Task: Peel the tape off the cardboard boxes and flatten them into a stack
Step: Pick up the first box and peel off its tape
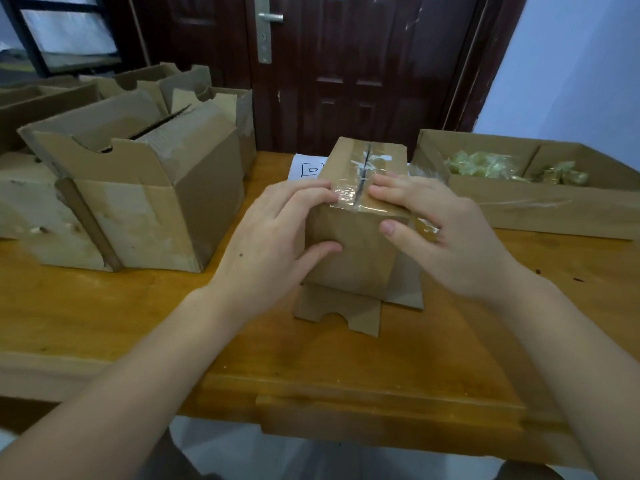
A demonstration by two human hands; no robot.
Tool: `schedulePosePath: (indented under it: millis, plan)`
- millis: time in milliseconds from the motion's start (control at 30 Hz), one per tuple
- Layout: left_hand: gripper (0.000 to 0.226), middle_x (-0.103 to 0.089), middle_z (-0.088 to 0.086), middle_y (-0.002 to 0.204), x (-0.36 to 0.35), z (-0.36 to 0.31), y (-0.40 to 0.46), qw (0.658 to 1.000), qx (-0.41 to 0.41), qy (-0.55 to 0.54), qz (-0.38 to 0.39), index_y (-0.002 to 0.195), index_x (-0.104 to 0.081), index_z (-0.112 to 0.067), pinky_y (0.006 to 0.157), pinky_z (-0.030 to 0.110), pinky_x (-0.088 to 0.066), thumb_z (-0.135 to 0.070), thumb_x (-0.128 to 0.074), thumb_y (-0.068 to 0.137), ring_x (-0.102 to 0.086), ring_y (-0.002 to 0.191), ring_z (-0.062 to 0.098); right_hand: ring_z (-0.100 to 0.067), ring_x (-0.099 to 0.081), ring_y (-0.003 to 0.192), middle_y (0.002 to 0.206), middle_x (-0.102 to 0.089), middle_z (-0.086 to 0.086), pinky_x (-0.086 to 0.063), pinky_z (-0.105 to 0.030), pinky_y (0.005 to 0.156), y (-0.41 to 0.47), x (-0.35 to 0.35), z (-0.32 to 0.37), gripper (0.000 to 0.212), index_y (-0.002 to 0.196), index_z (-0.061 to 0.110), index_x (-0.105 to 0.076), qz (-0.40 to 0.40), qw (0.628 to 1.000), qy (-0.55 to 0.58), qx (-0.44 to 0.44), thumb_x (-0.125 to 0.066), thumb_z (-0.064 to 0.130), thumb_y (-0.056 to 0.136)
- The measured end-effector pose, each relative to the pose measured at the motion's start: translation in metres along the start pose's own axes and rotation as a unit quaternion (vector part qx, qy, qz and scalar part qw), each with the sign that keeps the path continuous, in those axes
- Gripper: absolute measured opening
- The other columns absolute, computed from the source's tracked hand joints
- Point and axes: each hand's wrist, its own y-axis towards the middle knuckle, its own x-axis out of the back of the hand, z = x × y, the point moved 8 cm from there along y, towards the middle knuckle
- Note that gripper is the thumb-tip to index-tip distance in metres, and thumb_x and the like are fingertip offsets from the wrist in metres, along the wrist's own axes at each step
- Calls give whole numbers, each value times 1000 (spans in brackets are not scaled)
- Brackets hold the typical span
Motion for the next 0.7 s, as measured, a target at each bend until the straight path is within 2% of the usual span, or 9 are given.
schedulePosePath:
  millis: [100, 200, 300, 367, 467, 567, 633, 700]
  plan:
    - [49, -63, 7, 130, 3, -1, 8, 1000, -21, 20, -1, 125, -63, -13, 103, 41, -46, -34, -82, 85, -55, 123, 25, 2, -39, 142, 147, -53, 16, -33, -34, 121, 1, 1, -5, 46, 140, 28, -60, 16, 999, 36, -19, -61, 33, 95]
    - [50, -60, 4, 130, 3, -2, 6, 1000, -18, 2, -7, 125, -62, -14, 103, 35, -45, -33, -83, 84, -53, 122, 21, 3, -41, 141, 145, -56, 18, -36, -39, 120, -1, 2, -8, 43, 136, 31, -63, 6, 995, 88, -35, -63, 31, 93]
    - [55, -53, -1, 134, 4, 3, -4, 997, 47, -56, -34, 131, -56, -18, 106, 26, -46, -30, -83, 84, -50, 127, 13, 1, -43, 140, 143, -58, 17, -38, -45, 118, -3, 1, -9, 41, 132, 30, -65, -3, 991, 128, -49, -63, 28, 91]
    - [65, -49, -5, 139, -3, 9, -11, 990, 99, -96, -21, 137, -50, -24, 107, 18, -42, -30, -83, 82, -47, 130, 7, 0, -43, 140, 142, -59, 16, -38, -46, 118, -3, 1, -9, 41, 132, 27, -66, -7, 989, 138, -55, -64, 27, 91]
    - [78, -42, -18, 148, -23, 20, -19, 962, 190, -196, 19, 145, -34, -40, 106, 12, -39, -36, -82, 84, -41, 135, -4, 1, -42, 141, 143, -58, 16, -39, -47, 117, -4, 1, -9, 39, 132, 27, -66, -5, 988, 143, -60, -66, 23, 93]
    - [73, -42, -30, 143, -40, 24, -27, 917, 258, -300, 41, 142, -31, -49, 105, 18, -45, -42, -78, 87, -40, 132, -13, 0, -41, 142, 144, -58, 15, -39, -48, 117, -5, 0, -10, 38, 133, 25, -66, -1, 987, 148, -67, -68, 14, 96]
    - [63, -47, -34, 134, -47, 23, -29, 891, 280, -353, 48, 131, -33, -57, 95, 13, -51, -43, -76, 87, -44, 124, -18, 0, -41, 142, 144, -58, 15, -39, -48, 117, -6, 0, -10, 38, 132, 24, -66, -2, 984, 162, -69, -67, 13, 96]
    - [58, -49, -35, 130, -49, 22, -29, 879, 289, -375, 50, 123, -33, -63, 83, 5, -49, -44, -75, 87, -47, 118, -20, 0, -42, 141, 143, -59, 16, -39, -49, 117, -7, -1, -10, 39, 132, 24, -66, -4, 981, 179, -73, -67, 12, 95]
